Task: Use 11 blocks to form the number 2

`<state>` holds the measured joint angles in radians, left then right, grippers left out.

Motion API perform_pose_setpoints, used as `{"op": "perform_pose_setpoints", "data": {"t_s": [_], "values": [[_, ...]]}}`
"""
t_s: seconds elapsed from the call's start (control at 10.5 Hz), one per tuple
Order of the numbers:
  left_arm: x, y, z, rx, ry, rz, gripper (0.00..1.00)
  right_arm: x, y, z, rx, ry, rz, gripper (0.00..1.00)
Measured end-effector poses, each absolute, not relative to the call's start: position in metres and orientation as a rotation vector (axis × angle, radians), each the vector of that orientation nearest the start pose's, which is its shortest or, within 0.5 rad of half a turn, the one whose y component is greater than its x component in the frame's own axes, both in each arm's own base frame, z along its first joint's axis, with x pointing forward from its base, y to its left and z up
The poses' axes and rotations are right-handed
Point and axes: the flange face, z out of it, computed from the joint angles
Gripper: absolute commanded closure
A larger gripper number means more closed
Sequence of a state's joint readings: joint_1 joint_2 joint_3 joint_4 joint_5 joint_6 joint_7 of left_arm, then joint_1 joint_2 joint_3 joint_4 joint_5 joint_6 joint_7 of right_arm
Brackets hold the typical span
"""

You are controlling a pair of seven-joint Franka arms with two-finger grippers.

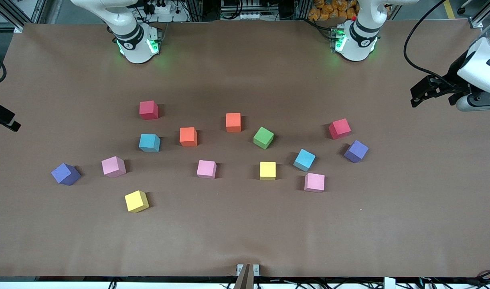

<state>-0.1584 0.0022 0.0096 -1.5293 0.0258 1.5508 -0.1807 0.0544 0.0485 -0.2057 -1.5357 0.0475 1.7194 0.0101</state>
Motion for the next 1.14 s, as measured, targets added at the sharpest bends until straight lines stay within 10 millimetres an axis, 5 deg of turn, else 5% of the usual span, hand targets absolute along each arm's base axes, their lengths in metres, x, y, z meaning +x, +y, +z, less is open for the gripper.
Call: {"op": "perform_pose_setpoints", "data": {"t_s": [0.95, 1.14], "values": [[0.548, -0.080, 0.631, -3.115, -0.049, 0.002, 0.00, 0.580, -0.079, 0.624, -3.098, 0.254, -0.197, 0.00], [0.561, -0.072, 0.614, -3.109, -0.075, 0.043, 0.00, 0.580, -0.076, 0.622, -3.098, 0.247, -0.172, 0.00]]}}
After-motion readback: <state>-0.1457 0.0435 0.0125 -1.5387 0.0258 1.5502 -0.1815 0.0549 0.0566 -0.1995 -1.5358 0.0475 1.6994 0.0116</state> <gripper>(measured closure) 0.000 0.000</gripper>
